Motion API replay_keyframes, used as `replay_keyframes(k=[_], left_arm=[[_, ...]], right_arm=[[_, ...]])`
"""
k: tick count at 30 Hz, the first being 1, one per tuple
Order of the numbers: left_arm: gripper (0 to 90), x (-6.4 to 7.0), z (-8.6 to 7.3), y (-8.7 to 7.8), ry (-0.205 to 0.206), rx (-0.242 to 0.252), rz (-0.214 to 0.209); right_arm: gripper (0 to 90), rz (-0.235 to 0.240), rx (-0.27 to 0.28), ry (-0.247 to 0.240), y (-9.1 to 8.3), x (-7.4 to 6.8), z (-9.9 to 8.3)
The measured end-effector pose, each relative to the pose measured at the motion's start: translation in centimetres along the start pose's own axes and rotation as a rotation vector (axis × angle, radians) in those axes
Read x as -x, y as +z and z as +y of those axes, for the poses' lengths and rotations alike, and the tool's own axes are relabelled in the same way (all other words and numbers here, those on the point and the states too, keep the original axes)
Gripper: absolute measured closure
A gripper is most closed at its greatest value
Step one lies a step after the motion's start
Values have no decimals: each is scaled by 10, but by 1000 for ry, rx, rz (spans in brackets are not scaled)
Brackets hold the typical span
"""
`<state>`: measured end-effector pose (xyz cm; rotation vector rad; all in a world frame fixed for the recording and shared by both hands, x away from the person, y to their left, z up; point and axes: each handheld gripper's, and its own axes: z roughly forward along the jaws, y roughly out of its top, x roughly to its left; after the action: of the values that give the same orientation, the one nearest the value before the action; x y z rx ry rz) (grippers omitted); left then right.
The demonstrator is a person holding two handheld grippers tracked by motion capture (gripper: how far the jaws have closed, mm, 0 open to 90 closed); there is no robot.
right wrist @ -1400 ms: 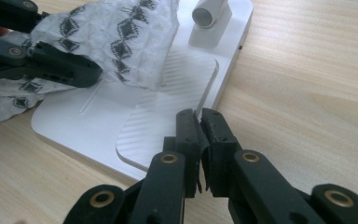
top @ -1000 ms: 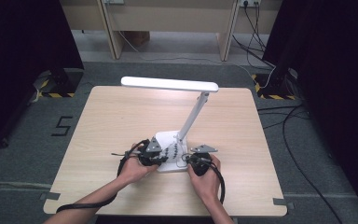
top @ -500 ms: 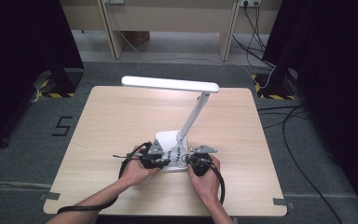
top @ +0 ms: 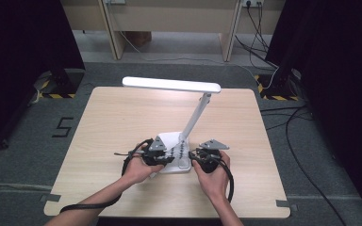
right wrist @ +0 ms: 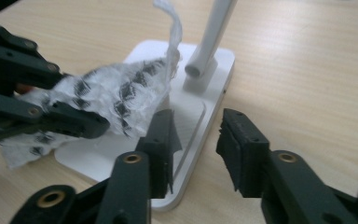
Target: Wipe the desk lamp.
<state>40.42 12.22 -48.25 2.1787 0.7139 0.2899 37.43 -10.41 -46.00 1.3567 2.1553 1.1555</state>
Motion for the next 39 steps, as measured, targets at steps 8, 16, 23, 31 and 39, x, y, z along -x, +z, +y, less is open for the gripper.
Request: replay_keyframes(k=[8, 16, 23, 31, 39], left_arm=[[715, 1, 1, 4, 18, -7, -2], [714, 10, 8, 3, 88, 11, -29], [714, 10, 8, 4, 104, 15, -44], [714, 12, 9, 3, 121, 24, -54], [714, 12, 8, 3, 130, 22, -58]], right_arm=[[518, 54, 41, 10, -7, -3, 8], [450, 128, -5, -8, 9, -8, 11], [439, 165, -17, 5, 13, -7, 10], [522, 198, -35, 4, 16, -7, 12], [674, 223, -50, -23, 17, -7, 13]])
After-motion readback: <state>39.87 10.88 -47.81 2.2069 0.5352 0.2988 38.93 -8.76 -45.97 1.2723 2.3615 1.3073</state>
